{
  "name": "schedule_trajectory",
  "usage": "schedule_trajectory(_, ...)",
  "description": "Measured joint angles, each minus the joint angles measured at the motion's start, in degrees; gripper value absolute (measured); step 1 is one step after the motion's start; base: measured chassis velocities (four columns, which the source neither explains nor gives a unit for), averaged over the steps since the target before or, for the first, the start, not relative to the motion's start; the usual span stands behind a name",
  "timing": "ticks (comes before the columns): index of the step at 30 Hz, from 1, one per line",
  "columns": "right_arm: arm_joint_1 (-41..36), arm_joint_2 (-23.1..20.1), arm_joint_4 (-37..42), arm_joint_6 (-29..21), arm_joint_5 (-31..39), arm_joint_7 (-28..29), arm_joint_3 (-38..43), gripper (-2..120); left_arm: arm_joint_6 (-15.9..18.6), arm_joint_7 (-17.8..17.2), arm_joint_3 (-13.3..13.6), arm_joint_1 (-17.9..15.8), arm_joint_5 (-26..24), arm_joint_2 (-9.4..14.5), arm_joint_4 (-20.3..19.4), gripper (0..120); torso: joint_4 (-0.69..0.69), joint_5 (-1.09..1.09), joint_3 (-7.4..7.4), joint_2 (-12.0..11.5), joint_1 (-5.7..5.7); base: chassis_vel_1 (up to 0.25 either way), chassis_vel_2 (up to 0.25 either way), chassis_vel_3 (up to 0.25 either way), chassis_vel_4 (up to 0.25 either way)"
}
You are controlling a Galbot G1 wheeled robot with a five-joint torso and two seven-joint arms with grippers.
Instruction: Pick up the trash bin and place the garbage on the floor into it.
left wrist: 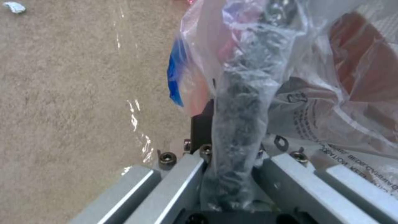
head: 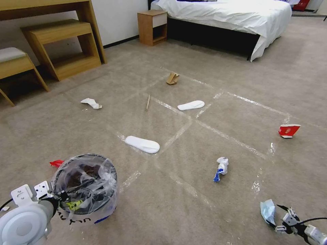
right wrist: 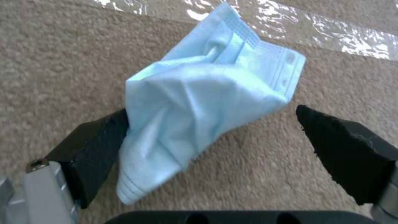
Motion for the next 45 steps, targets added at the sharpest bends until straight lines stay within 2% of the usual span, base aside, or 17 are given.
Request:
schedule_trajectory(17, 5.4, 2.3, -3.9, 1.4, -0.3, -0.2, -2.9, 100, -0.2, 0.1, 0.0, -0.2, 0.3, 0.2, -0.1, 0, -0.05, -0.08, 0.0, 0.0, 0.0, 0.0, 0.0, 0.0, 0.0)
schedule_trajectory(23, 6.3, 2.6, -4.3, 1.8, 0.7, -0.6, -3.7, 95, -0.2, 0.1, 0.0, -0.1, 0.4, 0.1, -0.1, 0, -0.03, 0.01, -0.01, 0.0, 0.0, 0.0, 0.0, 0.0, 0.0)
schedule_trajectory(24, 6.4, 2.7, -4.3, 1.9, 0.7, -0.9, -3.8, 92, -0.2, 0.1, 0.0, -0.1, 0.4, 0.1, -0.1, 0, 0.04, 0.06, 0.0, 0.0, 0.0, 0.0, 0.0, 0.0, 0.0)
schedule_trajectory(25, 6.5, 2.8, -4.3, 2.0, 1.0, -1.1, -4.0, 86, -0.2, 0.1, 0.0, -0.1, 0.5, 0.1, -0.1, 0, 0.05, 0.01, -0.01, 0.0, 0.0, 0.0, 0.0, 0.0, 0.0)
schedule_trajectory(26, 6.6, 2.8, -4.4, 2.1, 1.1, -1.3, -4.2, 82, -0.2, 0.1, 0.0, -0.1, 0.5, 0.0, -0.1, 0, 0.04, 0.0, 0.0, 0.0, 0.0, 0.0, 0.0, 0.0, 0.0)
schedule_trajectory(28, 6.6, 2.8, -4.4, 2.2, 1.2, -1.4, -4.2, 80, -0.2, 0.1, 0.0, -0.1, 0.5, 0.0, -0.1, 0, 0.03, 0.01, 0.0, 0.0, 0.0, 0.0, 0.0, 0.0, 0.0)
schedule_trajectory(30, 6.9, 3.0, -4.9, 2.6, 1.2, -2.0, -4.4, 67, -0.3, 0.1, 0.0, -0.1, 0.6, 0.1, -0.1, 0, -0.02, 0.01, 0.0, 0.0, 0.0, 0.0, 0.0, 0.0, 0.0)
schedule_trajectory(32, 7.0, 3.1, -5.0, 2.6, 1.2, -2.1, -4.4, 63, -0.3, 0.1, 0.0, -0.1, 0.6, 0.1, -0.1, 0, -0.02, 0.02, 0.0, 0.0, 0.0, 0.0, 0.0, 0.0, 0.0)
schedule_trajectory(33, 7.1, 3.1, -5.2, 2.7, 1.4, -2.2, -4.5, 57, -0.3, 0.1, 0.0, -0.1, 0.7, 0.2, -0.2, 0, -0.03, 0.03, 0.0, 0.0, 0.0, 0.0, 0.0, 0.0, 0.0)
schedule_trajectory(34, 7.1, 3.1, -5.2, 2.7, 1.4, -2.2, -4.5, 57, -0.3, 0.1, 0.0, -0.1, 0.7, 0.2, -0.2, 0, -0.03, 0.03, 0.0, 0.0, 0.0, 0.0, 0.0, 0.0, 0.0)
schedule_trajectory(36, 7.3, 3.2, -5.2, 2.8, 1.6, -2.1, -4.5, 47, -0.4, 0.1, 0.0, -0.1, 0.7, 0.2, -0.2, 0, 0.04, 0.07, 0.0, 0.0, 0.0, 0.0, 0.0, 0.0, 0.0)
schedule_trajectory(38, 7.3, 3.2, -5.0, 2.9, 1.8, -1.8, -4.5, 38, -0.4, 0.1, 0.0, -0.1, 0.9, 0.1, -0.2, 0, 0.05, 0.06, 0.0, 0.0, 0.0, 0.0, 0.0, 0.0, 0.0)
schedule_trajectory(39, 7.3, 3.2, -5.0, 2.9, 1.8, -1.8, -4.5, 38, -0.4, 0.1, 0.0, -0.1, 0.9, 0.1, -0.2, 0, 0.05, 0.06, 0.0, 0.0, 0.0, 0.0, 0.0, 0.0, 0.0)
schedule_trajectory(41, 7.0, 3.0, -4.5, 2.9, 2.7, -1.3, -4.4, 26, -0.5, 0.1, 0.1, -0.2, 1.0, 0.1, -0.4, 0, 0.02, 0.07, 0.0, 0.0, 0.0, 0.0, 0.0, 0.0, 0.0)
schedule_trajectory(42, 7.0, 3.0, -4.5, 2.9, 2.7, -1.3, -4.4, 26, -0.5, 0.1, 0.1, -0.2, 1.0, 0.1, -0.4, 0, 0.02, 0.07, 0.0, 0.0, 0.0, 0.0, 0.0, 0.0, 0.0)
schedule_trajectory(45, 6.9, 2.6, -3.9, 2.9, 3.7, -1.3, -4.3, 14, -0.6, 0.1, 0.2, -0.2, 1.0, 0.2, -0.6, 0, 0.0, 0.01, 0.0, 0.0, 0.0, 0.0, 0.0, 0.0, 0.0)
